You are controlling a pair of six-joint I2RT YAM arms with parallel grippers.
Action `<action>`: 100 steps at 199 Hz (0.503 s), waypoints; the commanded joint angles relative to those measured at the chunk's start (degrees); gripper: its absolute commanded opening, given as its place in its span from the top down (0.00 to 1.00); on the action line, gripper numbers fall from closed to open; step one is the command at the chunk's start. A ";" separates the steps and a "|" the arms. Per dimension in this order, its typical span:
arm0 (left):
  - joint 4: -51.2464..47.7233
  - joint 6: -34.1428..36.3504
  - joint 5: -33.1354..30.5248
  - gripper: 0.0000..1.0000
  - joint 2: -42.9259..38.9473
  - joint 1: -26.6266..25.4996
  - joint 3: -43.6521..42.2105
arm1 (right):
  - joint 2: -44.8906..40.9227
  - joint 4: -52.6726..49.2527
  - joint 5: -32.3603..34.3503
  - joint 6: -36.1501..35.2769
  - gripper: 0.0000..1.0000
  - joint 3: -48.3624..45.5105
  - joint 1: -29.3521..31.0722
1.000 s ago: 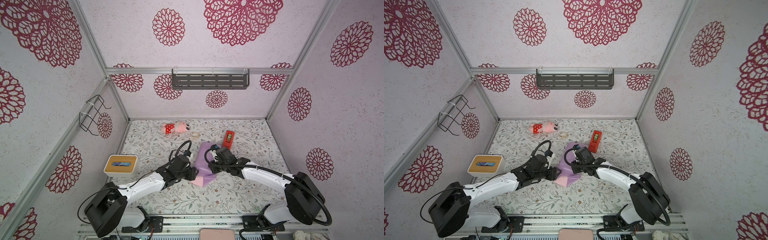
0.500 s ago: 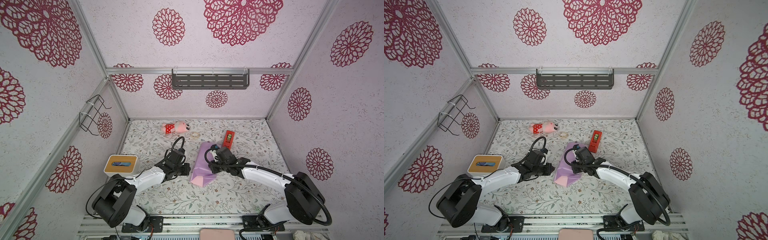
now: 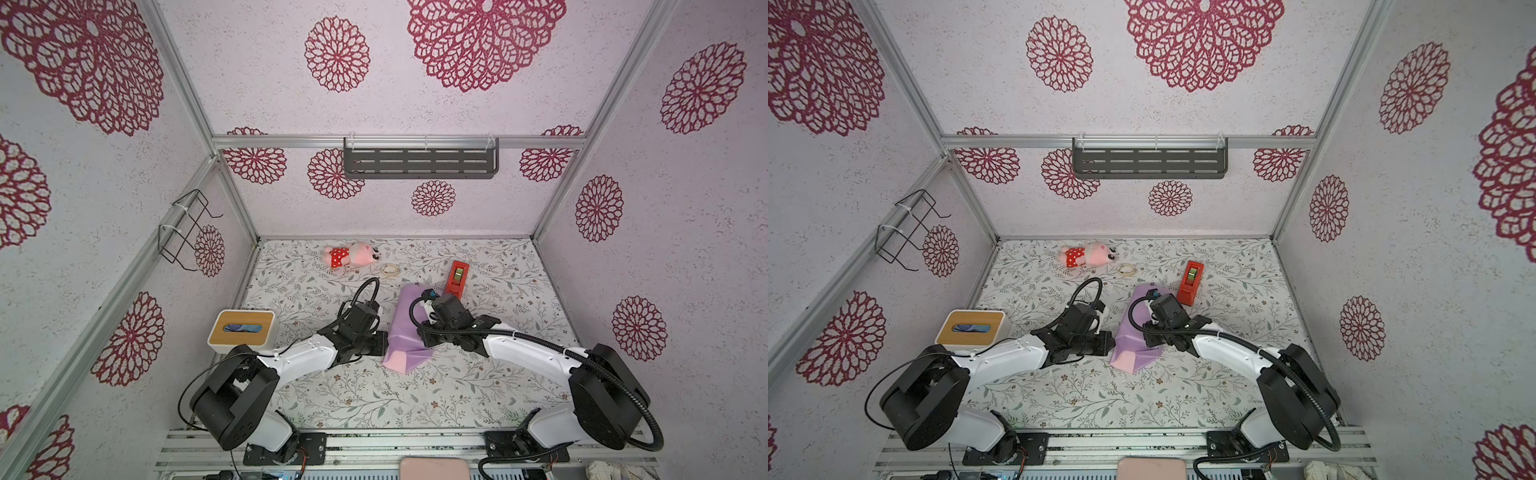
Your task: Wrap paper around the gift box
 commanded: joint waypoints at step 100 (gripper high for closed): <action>-1.62 3.15 -0.39 0.91 0.24 -1.32 2.88 | 1.09 -0.83 -1.75 1.25 0.84 -1.38 -0.05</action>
